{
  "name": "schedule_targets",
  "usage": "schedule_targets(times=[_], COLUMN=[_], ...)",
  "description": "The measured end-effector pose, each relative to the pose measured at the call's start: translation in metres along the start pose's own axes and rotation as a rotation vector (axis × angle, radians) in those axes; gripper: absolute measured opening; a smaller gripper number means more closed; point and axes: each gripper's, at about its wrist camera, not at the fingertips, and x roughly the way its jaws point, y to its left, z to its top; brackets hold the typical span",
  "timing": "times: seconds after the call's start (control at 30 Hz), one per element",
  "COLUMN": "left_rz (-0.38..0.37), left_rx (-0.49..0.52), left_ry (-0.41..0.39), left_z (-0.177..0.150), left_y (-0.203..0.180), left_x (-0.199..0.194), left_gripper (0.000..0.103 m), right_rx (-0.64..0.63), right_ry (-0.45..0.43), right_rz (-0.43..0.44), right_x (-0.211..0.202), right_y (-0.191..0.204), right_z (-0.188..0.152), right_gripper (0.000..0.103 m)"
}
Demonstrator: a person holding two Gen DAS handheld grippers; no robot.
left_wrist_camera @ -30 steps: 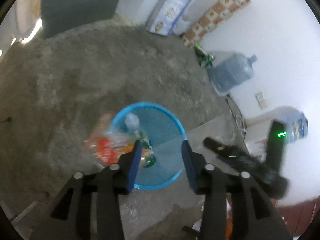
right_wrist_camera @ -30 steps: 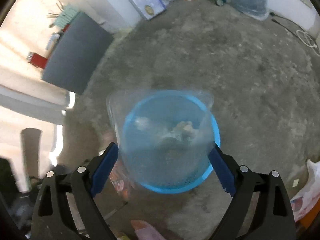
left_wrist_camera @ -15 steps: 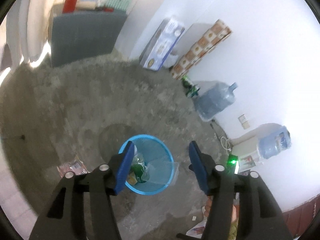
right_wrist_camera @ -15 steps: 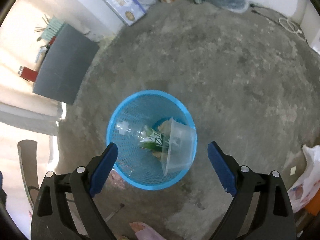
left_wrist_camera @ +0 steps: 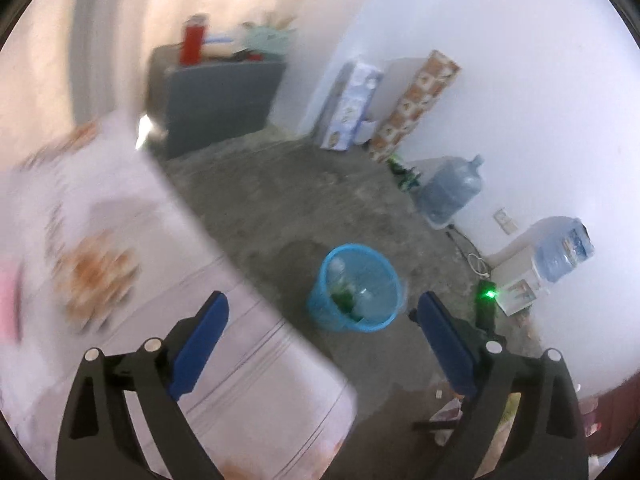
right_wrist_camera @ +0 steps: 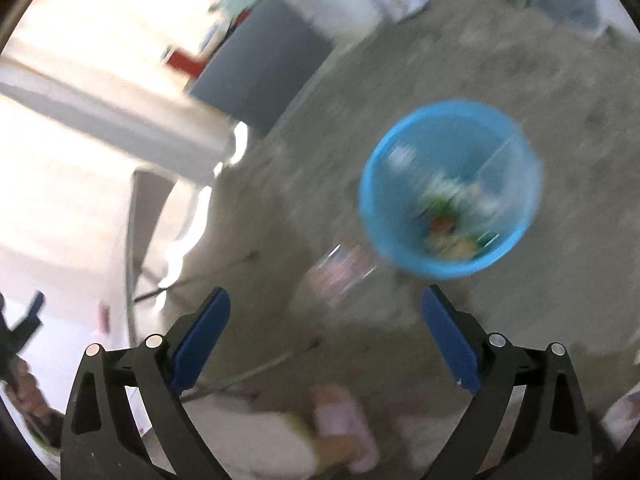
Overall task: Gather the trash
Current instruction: 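Grasp the clear barcoded plastic bag with the right tool, then carry the bag over the wastebasket and open the right tool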
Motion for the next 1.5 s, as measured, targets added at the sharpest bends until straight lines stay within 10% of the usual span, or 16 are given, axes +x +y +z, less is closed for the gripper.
schedule_targets(times=[0.4, 0.67, 1.27, 1.5], left_rz=[0.108, 0.177, 0.25, 0.253], left_rx=[-0.224, -0.301, -0.429, -0.447], left_ry=[-0.223, -0.289, -0.262, -0.259], left_z=[-0.082, -0.099, -0.114, -0.113], left_y=[0.102, 0.147, 0.203, 0.207], left_x=[-0.113, -0.156, -0.156, -0.152], left_gripper=[0.094, 0.095, 0.094, 0.095], right_rx=[0.126, 0.523, 0.69, 0.693], right_ry=[0.358, 0.433, 0.524, 0.564], right_rz=[-0.077, -0.046, -0.174, -0.264], right_x=[0.277, 0.405, 0.461, 0.463], right_y=[-0.008, -0.056, -0.104, -0.106], right_z=[-0.005, -0.006, -0.013, -0.015], right_gripper=[0.094, 0.094, 0.069, 0.036])
